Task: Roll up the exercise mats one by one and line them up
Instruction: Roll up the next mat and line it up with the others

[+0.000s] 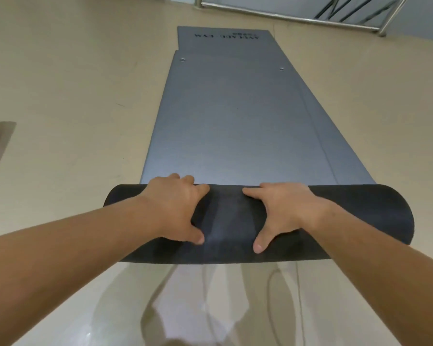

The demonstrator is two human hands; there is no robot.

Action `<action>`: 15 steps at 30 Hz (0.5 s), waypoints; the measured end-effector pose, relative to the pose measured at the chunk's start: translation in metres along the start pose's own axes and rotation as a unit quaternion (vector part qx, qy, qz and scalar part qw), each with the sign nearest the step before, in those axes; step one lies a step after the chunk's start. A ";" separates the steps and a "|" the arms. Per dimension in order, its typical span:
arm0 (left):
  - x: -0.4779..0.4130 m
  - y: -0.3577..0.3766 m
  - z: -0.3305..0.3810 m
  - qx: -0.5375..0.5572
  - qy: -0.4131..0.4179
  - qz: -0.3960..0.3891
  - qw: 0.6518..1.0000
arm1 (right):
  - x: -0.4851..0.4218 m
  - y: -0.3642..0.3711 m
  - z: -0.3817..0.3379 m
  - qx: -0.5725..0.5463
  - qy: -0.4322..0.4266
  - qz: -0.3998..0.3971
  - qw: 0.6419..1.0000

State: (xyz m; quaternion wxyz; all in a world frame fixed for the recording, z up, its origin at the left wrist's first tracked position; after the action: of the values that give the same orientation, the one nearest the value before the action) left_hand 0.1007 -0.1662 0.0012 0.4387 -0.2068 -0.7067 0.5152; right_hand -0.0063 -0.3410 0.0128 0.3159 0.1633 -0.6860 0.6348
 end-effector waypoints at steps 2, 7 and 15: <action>0.005 0.019 0.000 0.001 -0.013 -0.064 0.998 | -0.012 -0.015 0.010 -0.057 0.005 -0.045 0.997; -0.001 0.037 -0.018 0.011 -0.031 -0.050 0.998 | -0.031 -0.012 0.001 -0.071 0.011 -0.099 0.992; -0.002 0.033 -0.009 0.057 0.025 -0.086 0.994 | -0.020 0.005 0.006 -0.132 0.023 -0.105 0.985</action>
State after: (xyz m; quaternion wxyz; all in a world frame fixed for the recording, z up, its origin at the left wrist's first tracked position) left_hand 0.1036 -0.1497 -0.0289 0.5100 -0.1331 -0.6800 0.5097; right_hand 0.0040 -0.3498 -0.0039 0.4154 0.1763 -0.7352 0.5059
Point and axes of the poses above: each hand's wrist, its own x-axis away from the middle knuckle, its own y-axis out of the palm, z = x × y, the point moved 5 cm from there along -x, towards the middle knuckle, and after that the axes turned 4 degrees about -y, right-handed, at the moved point
